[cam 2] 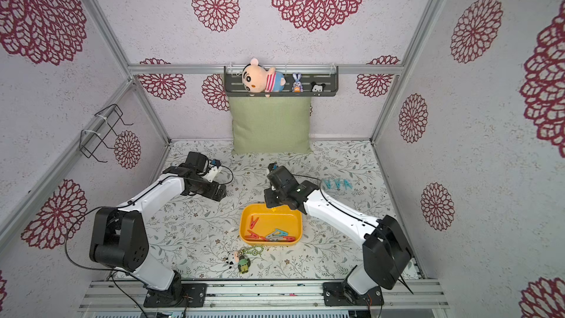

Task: Take the clothespins out of the storage box
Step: Place the clothespin at the center of the board.

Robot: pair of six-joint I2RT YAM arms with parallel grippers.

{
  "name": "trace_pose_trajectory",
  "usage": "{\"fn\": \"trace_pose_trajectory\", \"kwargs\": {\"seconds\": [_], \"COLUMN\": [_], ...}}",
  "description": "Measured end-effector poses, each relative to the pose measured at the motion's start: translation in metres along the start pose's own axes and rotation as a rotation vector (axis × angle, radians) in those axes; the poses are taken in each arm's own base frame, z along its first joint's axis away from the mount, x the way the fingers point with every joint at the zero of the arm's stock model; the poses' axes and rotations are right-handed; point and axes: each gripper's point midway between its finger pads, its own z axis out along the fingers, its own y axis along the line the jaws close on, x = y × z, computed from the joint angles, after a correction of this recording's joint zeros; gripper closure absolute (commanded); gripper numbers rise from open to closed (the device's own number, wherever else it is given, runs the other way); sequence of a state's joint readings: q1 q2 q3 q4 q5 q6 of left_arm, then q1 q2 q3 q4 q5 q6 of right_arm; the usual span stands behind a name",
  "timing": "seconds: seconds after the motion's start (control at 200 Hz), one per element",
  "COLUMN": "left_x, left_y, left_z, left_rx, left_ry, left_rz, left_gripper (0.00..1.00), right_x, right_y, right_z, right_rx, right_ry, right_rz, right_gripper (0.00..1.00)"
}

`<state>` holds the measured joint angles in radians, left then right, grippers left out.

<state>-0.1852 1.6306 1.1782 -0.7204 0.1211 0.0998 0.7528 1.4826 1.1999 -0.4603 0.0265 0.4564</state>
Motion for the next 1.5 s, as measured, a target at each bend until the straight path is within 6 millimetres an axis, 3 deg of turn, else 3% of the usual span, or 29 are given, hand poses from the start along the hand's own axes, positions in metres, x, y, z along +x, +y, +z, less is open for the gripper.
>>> {"fn": "trace_pose_trajectory", "kwargs": {"seconds": [0.1, 0.185, 0.435, 0.69, 0.966, 1.241, 1.501], "left_x": [0.000, 0.000, 0.000, 0.000, 0.000, -0.001, 0.000], "left_y": [0.000, 0.000, 0.000, 0.000, 0.000, 0.000, 0.000], "left_z": [0.000, 0.000, 0.000, -0.001, -0.001, -0.001, -0.001], "left_rx": [0.000, 0.000, 0.000, 0.000, 0.000, 0.000, 0.000], "left_ry": [0.000, 0.000, 0.000, -0.003, -0.002, -0.003, -0.003], "left_rz": [0.000, 0.000, 0.000, 0.000, 0.000, 0.000, 0.000], "left_gripper": [0.01, 0.01, 0.01, 0.01, 0.01, 0.01, 0.01], "right_x": [-0.013, -0.011, 0.025, 0.045, 0.055, 0.058, 0.044], "right_y": [-0.039, -0.077, -0.180, -0.249, -0.287, -0.298, -0.304], "right_z": [-0.015, -0.024, -0.030, -0.026, 0.001, 0.034, 0.048], "right_rx": [0.062, 0.140, 0.337, 0.440, 0.472, 0.448, 0.438], "right_ry": [-0.035, -0.036, 0.040, 0.091, 0.137, 0.183, 0.171], "right_rz": [0.074, 0.138, 0.310, 0.407, 0.407, 0.372, 0.352], "right_gripper": [1.00, 1.00, 1.00, 1.00, 1.00, 1.00, 1.00]}}
